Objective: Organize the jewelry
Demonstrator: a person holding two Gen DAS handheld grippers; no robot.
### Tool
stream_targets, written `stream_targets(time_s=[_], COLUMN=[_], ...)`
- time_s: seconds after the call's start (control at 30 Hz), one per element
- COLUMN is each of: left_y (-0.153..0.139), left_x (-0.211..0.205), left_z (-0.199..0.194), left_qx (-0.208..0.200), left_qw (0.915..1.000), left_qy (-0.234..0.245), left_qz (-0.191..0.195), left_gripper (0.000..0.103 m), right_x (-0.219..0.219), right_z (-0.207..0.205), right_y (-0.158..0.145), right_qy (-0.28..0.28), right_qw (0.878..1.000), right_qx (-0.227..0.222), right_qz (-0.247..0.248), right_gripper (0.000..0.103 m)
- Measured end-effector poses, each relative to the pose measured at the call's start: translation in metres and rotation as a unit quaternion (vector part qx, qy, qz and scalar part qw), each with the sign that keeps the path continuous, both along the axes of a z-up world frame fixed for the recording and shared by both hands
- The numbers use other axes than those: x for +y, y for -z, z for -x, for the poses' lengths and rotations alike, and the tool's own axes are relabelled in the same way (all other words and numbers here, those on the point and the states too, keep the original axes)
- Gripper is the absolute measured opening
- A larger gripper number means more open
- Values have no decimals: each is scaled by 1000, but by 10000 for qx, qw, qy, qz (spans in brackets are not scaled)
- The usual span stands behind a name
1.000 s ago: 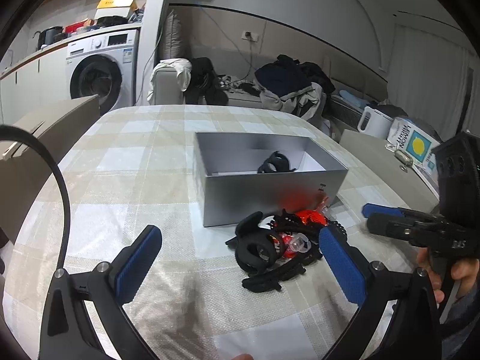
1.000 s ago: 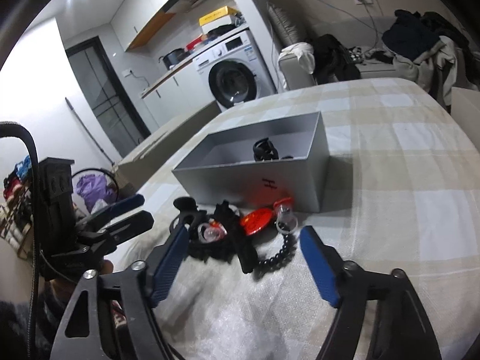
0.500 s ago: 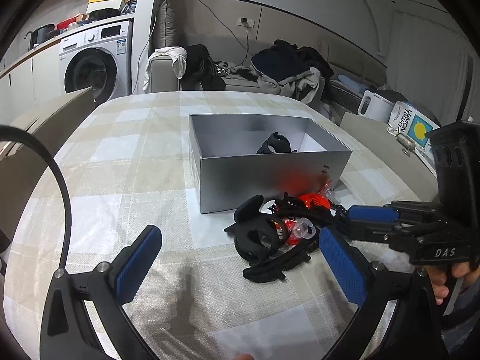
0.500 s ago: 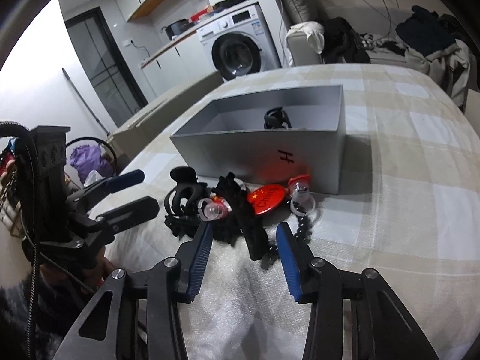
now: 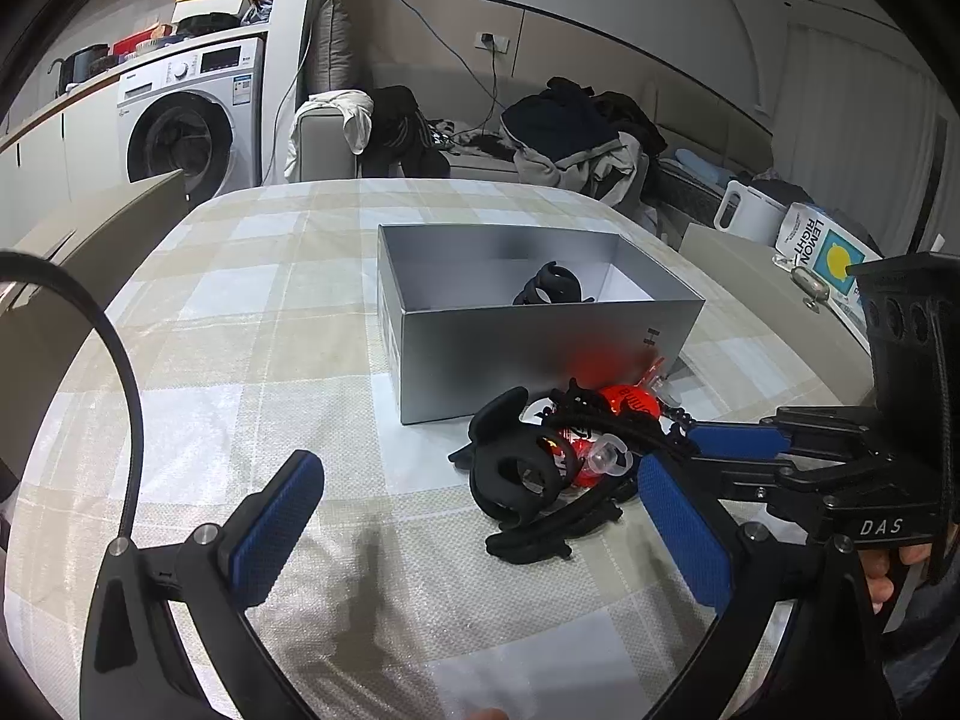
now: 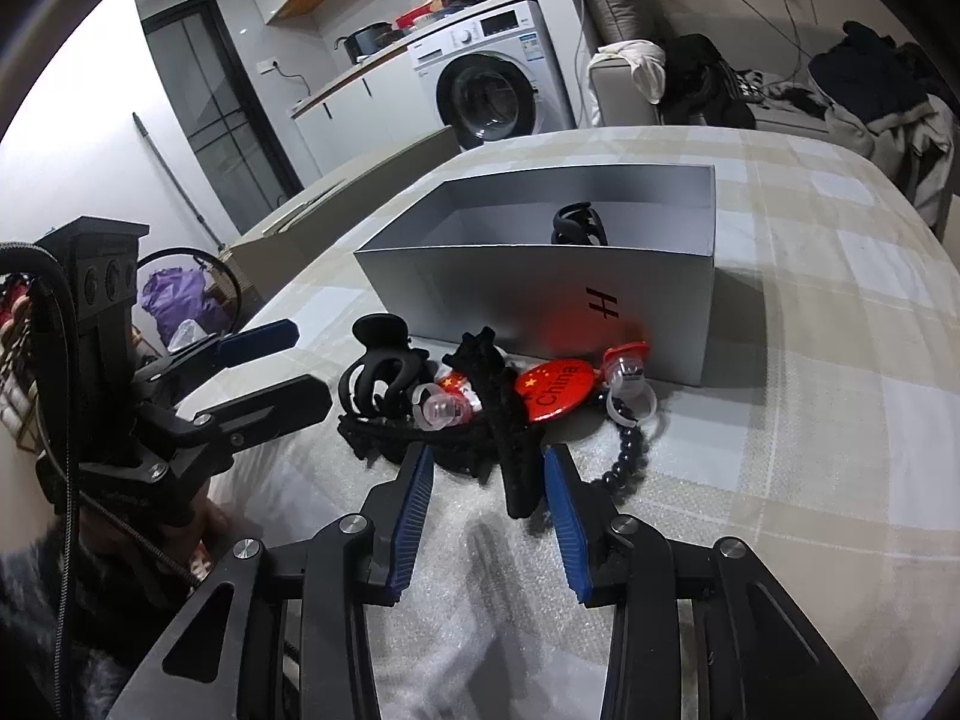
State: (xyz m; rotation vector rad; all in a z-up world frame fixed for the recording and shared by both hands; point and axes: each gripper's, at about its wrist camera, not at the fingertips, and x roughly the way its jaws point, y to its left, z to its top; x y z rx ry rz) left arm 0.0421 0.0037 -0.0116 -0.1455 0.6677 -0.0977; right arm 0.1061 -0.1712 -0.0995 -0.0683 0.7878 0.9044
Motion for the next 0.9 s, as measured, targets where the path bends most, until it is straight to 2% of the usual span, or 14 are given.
stream_targets(time_s=[0.3, 0.37, 0.4, 0.57, 0.9], left_y=[0, 0, 0, 0, -7], left_x=[2, 1, 1, 1, 0], left_z=[-1, -1, -1, -1, 1], left_qx=[46, 44, 41, 40, -76], left_qw=[9999, 10000, 10000, 10000, 10000], left_qy=[56, 51, 49, 57, 40], left_qz=[79, 73, 65, 57, 8], left_gripper=[102, 102, 102, 102, 102], right_x=[15, 15, 13, 2, -36], right_z=[-8, -8, -9, 1, 4], right_y=[3, 4, 4, -2, -20], right_qy=[60, 134, 156, 223, 690], right_qw=[9991, 9987, 9988, 9992, 9931], right_qx=[-106, -156, -135, -286, -344], right_qz=[408, 461, 440, 165, -882], right_gripper=[29, 16, 16, 14, 13])
